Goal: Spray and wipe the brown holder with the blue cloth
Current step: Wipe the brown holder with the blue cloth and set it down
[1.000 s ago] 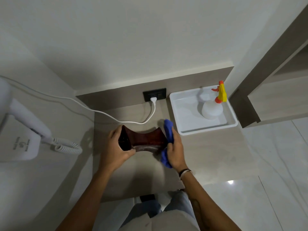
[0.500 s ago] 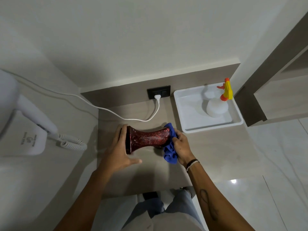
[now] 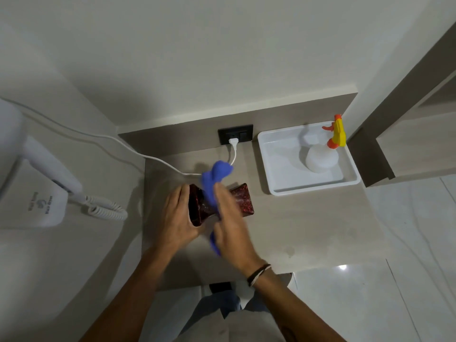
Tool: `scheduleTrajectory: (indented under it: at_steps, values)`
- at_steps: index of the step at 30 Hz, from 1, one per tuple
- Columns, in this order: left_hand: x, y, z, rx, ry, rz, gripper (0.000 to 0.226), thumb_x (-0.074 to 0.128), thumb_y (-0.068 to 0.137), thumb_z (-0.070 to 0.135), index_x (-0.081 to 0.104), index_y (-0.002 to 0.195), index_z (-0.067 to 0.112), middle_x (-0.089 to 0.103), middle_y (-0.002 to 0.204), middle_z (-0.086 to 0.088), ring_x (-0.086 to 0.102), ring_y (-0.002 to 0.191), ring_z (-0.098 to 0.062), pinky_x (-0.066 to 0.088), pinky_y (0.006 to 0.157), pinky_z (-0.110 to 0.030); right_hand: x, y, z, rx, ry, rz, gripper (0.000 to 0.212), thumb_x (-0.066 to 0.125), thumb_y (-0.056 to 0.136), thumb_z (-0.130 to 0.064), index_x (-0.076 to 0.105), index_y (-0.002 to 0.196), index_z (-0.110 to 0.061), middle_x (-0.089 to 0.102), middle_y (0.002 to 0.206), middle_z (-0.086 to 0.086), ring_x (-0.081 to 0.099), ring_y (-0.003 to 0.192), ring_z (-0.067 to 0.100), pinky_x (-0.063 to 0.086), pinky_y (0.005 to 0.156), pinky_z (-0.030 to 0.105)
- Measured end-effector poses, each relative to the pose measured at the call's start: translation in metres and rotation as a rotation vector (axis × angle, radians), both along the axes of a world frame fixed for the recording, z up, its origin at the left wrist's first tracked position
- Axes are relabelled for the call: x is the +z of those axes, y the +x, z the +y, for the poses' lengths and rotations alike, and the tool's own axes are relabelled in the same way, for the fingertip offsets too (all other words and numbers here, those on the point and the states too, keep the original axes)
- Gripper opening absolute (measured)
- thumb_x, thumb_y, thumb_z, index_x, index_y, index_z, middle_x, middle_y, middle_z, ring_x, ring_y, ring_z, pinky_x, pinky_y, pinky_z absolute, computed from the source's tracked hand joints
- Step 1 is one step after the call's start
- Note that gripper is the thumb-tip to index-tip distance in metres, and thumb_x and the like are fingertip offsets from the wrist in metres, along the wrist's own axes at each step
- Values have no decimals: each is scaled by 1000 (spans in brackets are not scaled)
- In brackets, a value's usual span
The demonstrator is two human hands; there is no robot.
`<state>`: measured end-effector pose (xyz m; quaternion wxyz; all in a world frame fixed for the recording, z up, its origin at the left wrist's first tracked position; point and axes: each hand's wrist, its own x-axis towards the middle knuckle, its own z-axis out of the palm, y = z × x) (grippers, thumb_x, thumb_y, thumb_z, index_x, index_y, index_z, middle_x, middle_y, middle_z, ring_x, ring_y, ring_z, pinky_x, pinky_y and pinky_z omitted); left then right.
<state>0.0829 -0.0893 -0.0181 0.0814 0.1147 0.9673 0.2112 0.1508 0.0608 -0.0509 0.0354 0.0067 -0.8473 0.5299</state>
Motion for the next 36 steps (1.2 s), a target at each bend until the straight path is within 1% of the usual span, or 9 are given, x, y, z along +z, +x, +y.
scheduleTrajectory:
  at_steps: [3,7,10,13,16,21,27,31,36]
  values:
    - [-4,0,4,3,-11,-18,78,93,63,10,61,132,-7,68,122,-25,66,111,-43,47,93,-39,-25,8,-22,120,255,107,109,54,91,17,-14,169,-16,-7,181,12,-1,169,32,8,137,43]
    - [0,-1,-5,106,49,-22,93,93,56,14,52,139,4,57,128,-14,59,114,-36,52,92,-41,-56,-8,20,27,597,-159,91,43,102,18,-11,169,-12,-20,178,9,-14,166,37,16,136,53]
    - [0,-2,-4,112,43,-22,89,92,56,17,53,135,4,57,124,-13,60,111,-35,51,88,-39,-51,-15,19,-5,403,-238,86,47,102,14,3,172,-11,-9,180,8,-5,168,34,20,136,52]
    - [-2,-7,-1,109,78,-12,77,87,65,16,56,134,5,62,124,-15,62,112,-38,54,91,-47,-24,-5,-25,61,192,-7,80,39,101,4,10,172,-17,10,181,7,13,168,30,18,136,51]
    - [-7,-8,-7,90,97,-8,72,88,67,14,58,132,3,64,123,-17,64,113,-39,54,92,-48,-32,-2,-27,131,253,119,108,58,88,15,-2,172,-16,-5,182,7,-1,169,29,9,137,45]
    - [-6,-5,-4,100,57,16,101,95,55,22,50,144,8,55,131,-11,56,118,-33,51,92,-40,-54,-12,34,-53,408,-220,98,42,91,26,-1,171,-10,-14,180,7,-13,168,32,12,137,49]
    - [-7,-11,0,49,68,35,88,93,58,21,56,136,6,62,124,-14,60,112,-36,49,89,-39,-35,-9,-21,86,216,123,92,55,92,14,11,170,-8,6,180,10,10,168,34,16,136,48]
    - [-7,-8,-10,88,17,-14,97,95,57,22,52,141,4,55,128,-13,58,116,-37,54,91,-45,-58,-12,26,23,402,-73,97,45,89,26,8,171,-10,-2,181,8,-2,169,32,18,136,51]
    - [-2,-13,0,198,127,-79,78,94,58,29,60,127,19,59,121,1,57,105,-17,46,76,-28,-55,-7,48,-186,230,-123,82,50,96,15,20,169,-5,21,177,13,26,164,29,29,134,49]
